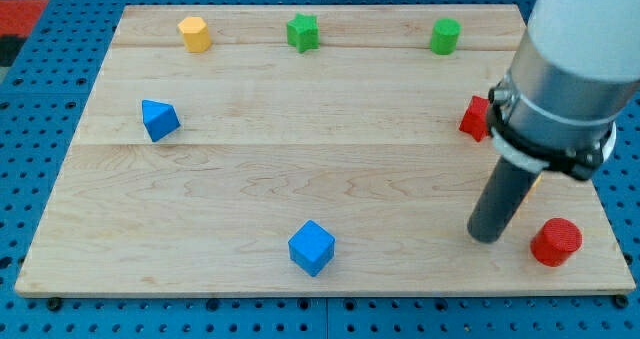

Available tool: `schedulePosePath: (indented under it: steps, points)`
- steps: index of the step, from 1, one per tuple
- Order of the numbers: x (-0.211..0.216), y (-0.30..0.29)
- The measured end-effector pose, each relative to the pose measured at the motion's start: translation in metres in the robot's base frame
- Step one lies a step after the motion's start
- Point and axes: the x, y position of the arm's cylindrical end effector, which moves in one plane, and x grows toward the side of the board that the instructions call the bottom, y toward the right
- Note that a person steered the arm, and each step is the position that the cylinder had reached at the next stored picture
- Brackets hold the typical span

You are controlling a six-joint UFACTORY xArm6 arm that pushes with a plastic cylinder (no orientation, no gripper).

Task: Nudge blue cube a bit left

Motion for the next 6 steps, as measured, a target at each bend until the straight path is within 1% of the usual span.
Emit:
schedulePosePath:
  steps: [1,2,3,4,5,6]
  points:
    - [0.044,-0.001]
    - [0.044,-0.038]
    - [0.044,-0.092]
    - [0.03,-0.134]
    - [-0.019,-0.164]
    - [-0.053,-0.184]
